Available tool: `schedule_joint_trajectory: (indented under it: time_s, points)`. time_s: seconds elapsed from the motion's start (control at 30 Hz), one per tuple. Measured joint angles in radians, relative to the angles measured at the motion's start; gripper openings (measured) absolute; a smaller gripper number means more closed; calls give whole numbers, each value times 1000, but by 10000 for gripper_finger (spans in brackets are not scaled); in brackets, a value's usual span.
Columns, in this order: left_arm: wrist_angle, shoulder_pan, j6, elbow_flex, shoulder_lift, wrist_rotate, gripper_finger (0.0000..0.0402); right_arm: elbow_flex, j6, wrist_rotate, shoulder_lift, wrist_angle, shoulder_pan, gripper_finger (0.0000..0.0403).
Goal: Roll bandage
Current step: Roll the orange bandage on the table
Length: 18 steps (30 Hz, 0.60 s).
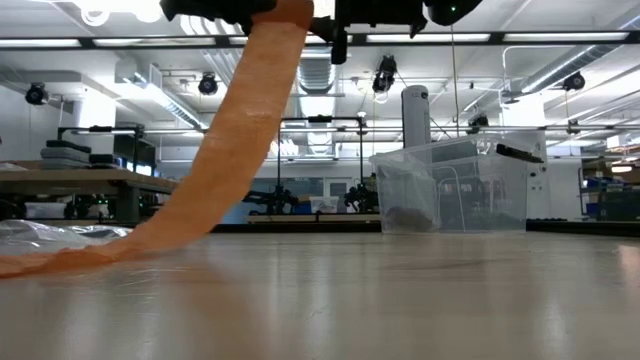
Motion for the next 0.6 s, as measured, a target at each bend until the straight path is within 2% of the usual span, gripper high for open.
schedule_joint_trajectory:
  time_s: [0.1, 0.23, 0.43, 0.6]
  points:
    - [8, -8, 33, 3, -13, -1, 59, 0, 32, 0, 1, 6, 4, 246]
    - [6, -15, 58, 3, -16, 0, 41, 0, 130, 11, 1, 55, 4, 249]
    - [25, -22, 59, 3, -17, -4, 44, 0, 172, 17, 1, 54, 3, 222]
    - [40, -35, 64, 3, -18, -68, 47, 0, 175, 22, 2, 52, 3, 198]
